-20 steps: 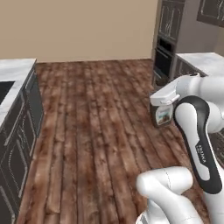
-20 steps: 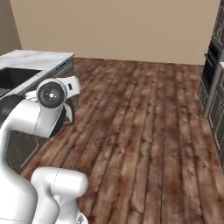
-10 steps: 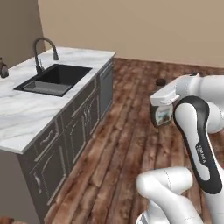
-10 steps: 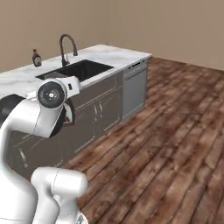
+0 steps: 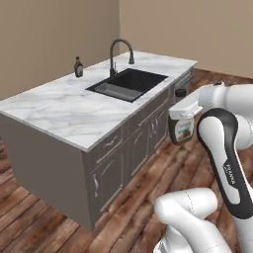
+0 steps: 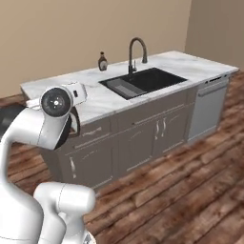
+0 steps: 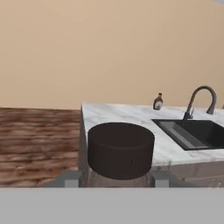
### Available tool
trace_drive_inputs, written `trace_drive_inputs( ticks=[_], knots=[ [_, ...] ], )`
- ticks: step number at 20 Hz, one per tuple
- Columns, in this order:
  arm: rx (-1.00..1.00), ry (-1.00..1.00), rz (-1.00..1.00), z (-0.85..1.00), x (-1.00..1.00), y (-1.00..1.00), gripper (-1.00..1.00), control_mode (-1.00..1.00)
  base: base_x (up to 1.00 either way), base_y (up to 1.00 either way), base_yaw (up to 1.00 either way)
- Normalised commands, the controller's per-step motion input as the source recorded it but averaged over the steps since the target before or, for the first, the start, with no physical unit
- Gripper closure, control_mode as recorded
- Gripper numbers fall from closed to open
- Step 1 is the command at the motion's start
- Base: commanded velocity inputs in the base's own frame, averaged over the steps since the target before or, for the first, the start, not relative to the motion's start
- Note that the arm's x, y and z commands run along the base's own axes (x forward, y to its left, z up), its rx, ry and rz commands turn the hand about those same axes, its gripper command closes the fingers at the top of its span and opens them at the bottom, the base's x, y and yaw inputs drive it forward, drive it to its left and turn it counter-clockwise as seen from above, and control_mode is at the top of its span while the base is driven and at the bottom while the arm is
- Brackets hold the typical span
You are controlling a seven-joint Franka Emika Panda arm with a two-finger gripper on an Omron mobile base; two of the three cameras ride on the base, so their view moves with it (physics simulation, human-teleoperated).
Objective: The dining table condiment station is running low on syrup bottle. Refill the condiment station by opening the cabinet and taking the syrup bottle from the cabinet and placing it on the dining table.
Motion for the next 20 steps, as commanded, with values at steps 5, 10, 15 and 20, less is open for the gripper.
trace_drive_inputs(
  ticks=[5,10,15,20],
  knots=[
    [0.00,0.00,0.00,0.00,0.00,0.00,1.00,1.00,0.36,1.00,0.15],
    [0.00,0.00,0.00,0.00,0.00,0.00,1.00,1.00,0.44,1.00,0.02],
    [0.00,0.00,0.00,0.00,0.00,0.00,1.00,1.00,0.51,1.00,-0.03],
    [0.00,0.00,0.00,0.00,0.00,0.00,1.00,1.00,0.69,1.00,-0.15]
  ],
)
